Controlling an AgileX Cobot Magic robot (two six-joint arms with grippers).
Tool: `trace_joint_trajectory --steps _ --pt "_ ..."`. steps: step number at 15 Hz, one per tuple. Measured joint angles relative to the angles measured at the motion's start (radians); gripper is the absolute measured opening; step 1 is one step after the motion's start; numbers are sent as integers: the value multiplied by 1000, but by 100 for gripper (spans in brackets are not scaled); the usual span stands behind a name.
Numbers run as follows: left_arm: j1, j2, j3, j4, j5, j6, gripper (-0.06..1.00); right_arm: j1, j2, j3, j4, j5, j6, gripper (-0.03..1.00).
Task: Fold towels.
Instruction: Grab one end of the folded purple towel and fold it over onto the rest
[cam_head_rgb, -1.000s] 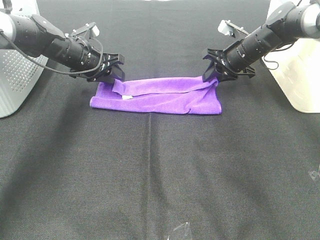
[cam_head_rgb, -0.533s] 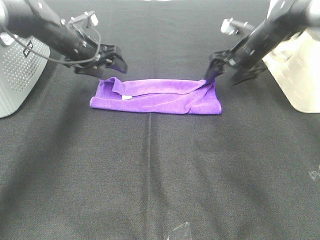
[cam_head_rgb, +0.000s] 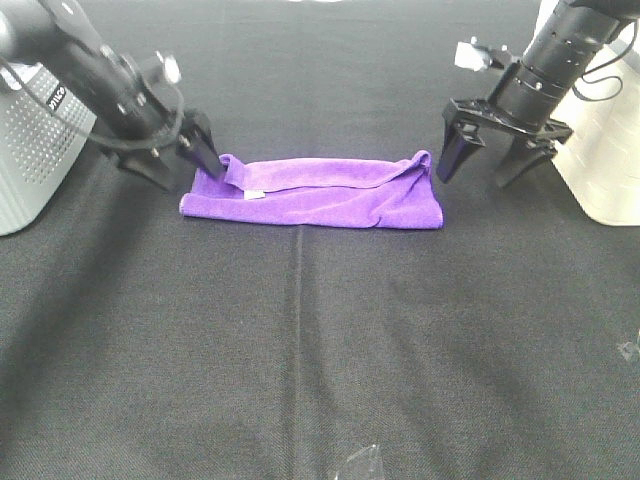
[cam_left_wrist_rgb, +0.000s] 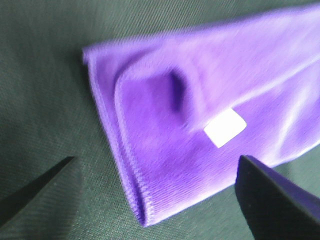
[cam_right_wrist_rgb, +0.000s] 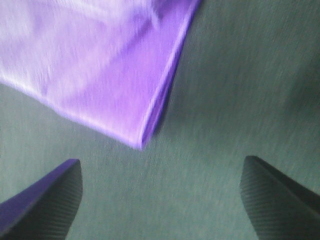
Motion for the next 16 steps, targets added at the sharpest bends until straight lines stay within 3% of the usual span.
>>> trace_joint_trajectory --steps 4,8,11,12,13,16 --pt "0 91 -137 3 75 -45 77 0 0 0 -6 11 1 82" --pt "0 113 -172 -13 85 -57 76 0 0 0 -8 17 1 82" --pt "0 133 -179 -81 80 -64 76 0 0 0 -8 17 1 82" --pt "-5 156 -187 -157 75 -66 75 0 0 0 -8 17 1 82" --pt "-17 168 -190 -183 68 -66 75 0 0 0 -8 17 1 82" --pt "-82 196 -219 -220 62 -66 70 0 0 0 -6 18 1 82"
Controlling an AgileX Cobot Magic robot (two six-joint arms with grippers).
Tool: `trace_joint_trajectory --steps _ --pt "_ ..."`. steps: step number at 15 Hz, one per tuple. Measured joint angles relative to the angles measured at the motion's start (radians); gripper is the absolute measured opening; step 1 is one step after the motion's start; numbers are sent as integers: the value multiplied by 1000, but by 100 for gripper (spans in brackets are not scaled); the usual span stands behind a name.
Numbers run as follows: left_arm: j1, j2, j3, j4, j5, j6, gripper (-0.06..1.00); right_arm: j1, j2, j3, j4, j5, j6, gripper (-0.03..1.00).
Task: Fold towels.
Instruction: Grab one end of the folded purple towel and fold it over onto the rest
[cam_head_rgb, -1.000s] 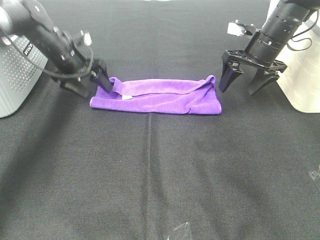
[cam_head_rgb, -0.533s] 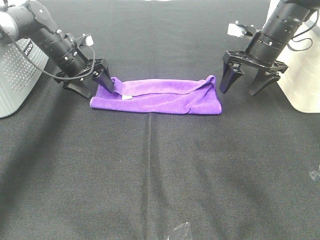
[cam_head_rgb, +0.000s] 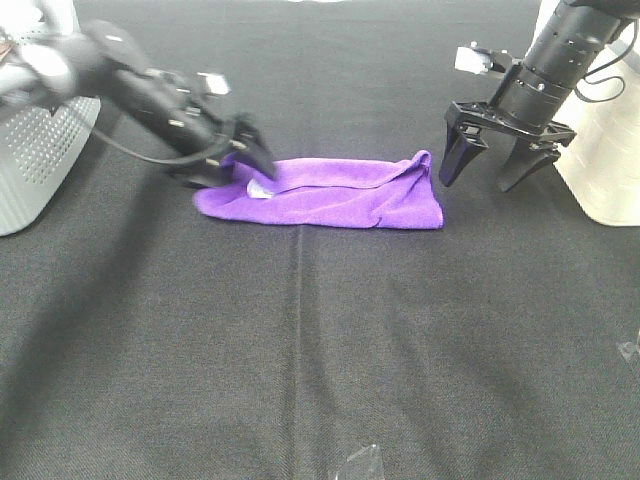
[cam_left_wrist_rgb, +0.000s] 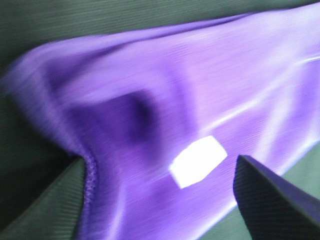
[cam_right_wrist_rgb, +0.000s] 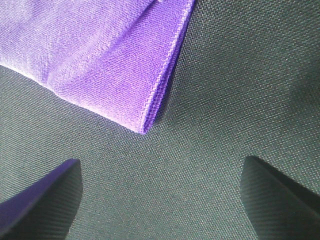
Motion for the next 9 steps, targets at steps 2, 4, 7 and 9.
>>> trace_joint_trajectory --steps 2,4,7,9 --pt "-19 10 -7 -4 0 0 56 0 0 0 1 0 0 82" --pt "-19 16 -17 32 -5 -2 31 0 0 0 1 0 0 82" --pt "-28 14 -47 119 -2 -2 7 0 0 0 1 0 0 82" --pt "-27 -16 -47 196 7 -2 7 0 0 0 1 0 1 82"
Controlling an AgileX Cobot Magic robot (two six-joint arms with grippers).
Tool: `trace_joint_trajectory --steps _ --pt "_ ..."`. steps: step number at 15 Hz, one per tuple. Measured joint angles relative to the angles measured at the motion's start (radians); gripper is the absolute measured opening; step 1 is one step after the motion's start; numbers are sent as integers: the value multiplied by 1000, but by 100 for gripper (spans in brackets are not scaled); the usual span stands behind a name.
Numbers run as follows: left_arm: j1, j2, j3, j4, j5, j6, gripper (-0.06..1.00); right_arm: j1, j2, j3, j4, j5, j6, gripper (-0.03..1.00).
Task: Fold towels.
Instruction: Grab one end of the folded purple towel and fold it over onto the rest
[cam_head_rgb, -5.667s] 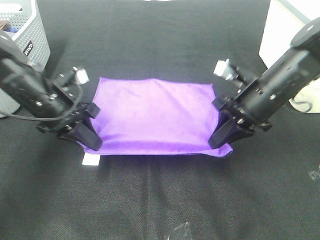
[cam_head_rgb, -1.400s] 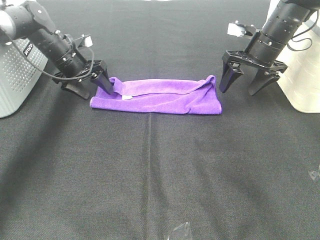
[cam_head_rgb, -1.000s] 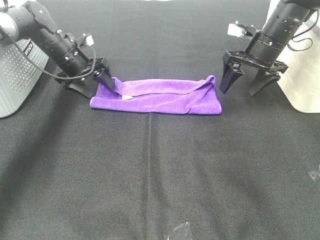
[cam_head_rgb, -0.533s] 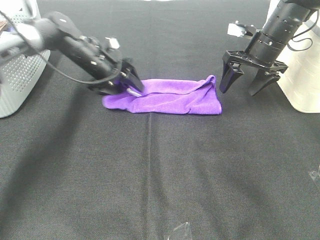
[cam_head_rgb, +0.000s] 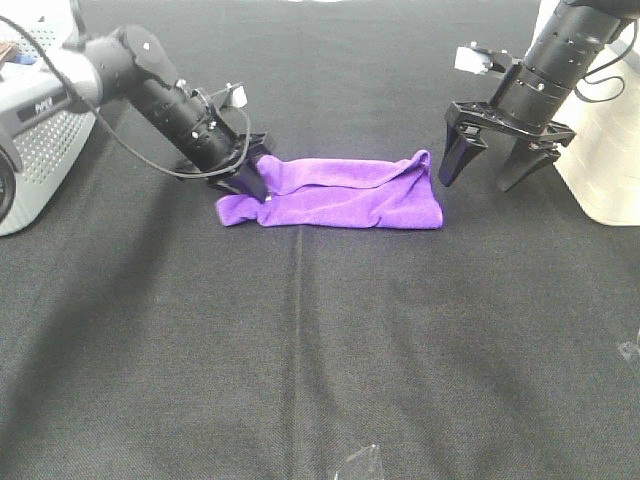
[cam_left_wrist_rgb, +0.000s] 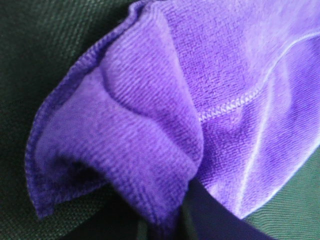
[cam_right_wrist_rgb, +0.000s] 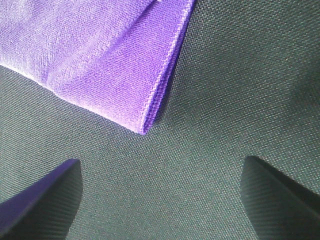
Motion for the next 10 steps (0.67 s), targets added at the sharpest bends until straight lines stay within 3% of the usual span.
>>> trace_joint_trajectory --steps 2,5,8,10 --pt "50 -65 9 88 5 1 7 0 0 0 0 0 2 82" --pt "99 -178 31 102 6 12 7 0 0 0 0 0 2 82" --pt "80 -207 33 5 6 68 7 0 0 0 0 0 2 82" --pt "24 -203 37 -53 6 117 7 0 0 0 0 0 3 82"
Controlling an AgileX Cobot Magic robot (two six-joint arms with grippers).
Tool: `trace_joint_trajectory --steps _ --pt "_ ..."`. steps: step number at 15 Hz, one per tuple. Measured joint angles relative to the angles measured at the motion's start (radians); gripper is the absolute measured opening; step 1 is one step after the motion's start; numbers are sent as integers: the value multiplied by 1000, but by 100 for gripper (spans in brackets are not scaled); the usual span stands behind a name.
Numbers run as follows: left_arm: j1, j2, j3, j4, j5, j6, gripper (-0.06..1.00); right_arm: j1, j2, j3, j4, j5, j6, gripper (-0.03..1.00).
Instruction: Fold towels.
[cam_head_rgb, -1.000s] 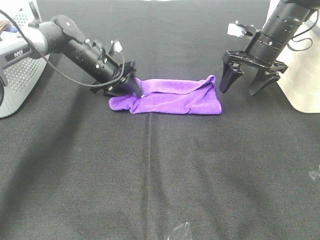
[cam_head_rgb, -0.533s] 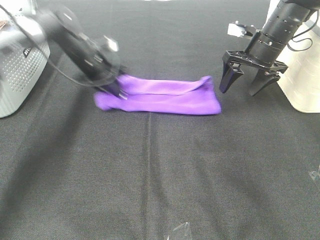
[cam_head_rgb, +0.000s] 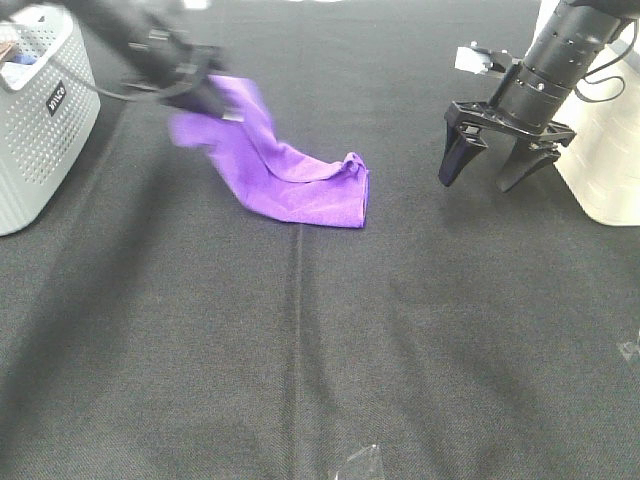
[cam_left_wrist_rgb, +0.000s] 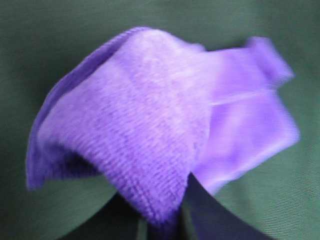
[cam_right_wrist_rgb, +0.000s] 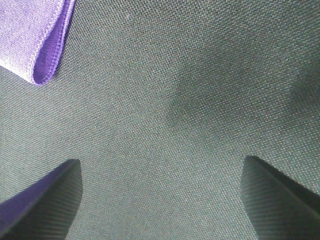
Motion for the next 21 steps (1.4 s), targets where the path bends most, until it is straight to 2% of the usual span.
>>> trace_joint_trajectory --steps 3,7,8,11,12,15,17,19,21 --pt "-123 23 0 -31 -1 17 7 0 -24 0 0 0 0 82" --pt "-198 51 0 -44 -102 -4 8 0 -85 0 -9 0 0 82" --pt "-214 51 0 -47 -137 -7 14 0 -94 0 -9 0 0 82" --pt "-260 51 0 -54 -200 -8 61 0 -126 0 -10 0 0 82" --pt "-273 51 0 -59 -206 -8 71 0 -147 0 -10 1 0 82" --pt "-277 39 0 -56 -215 -8 77 0 -198 0 -10 1 2 82" --pt "-271 3 -19 -7 -180 -8 78 0 -218 0 -10 1 4 82" --pt "-250 -40 -67 97 -59 -10 78 0 -254 7 -18 2 28 82" --pt "-205 -78 -95 226 -6 -85 78 0 -311 31 -51 2 65 82"
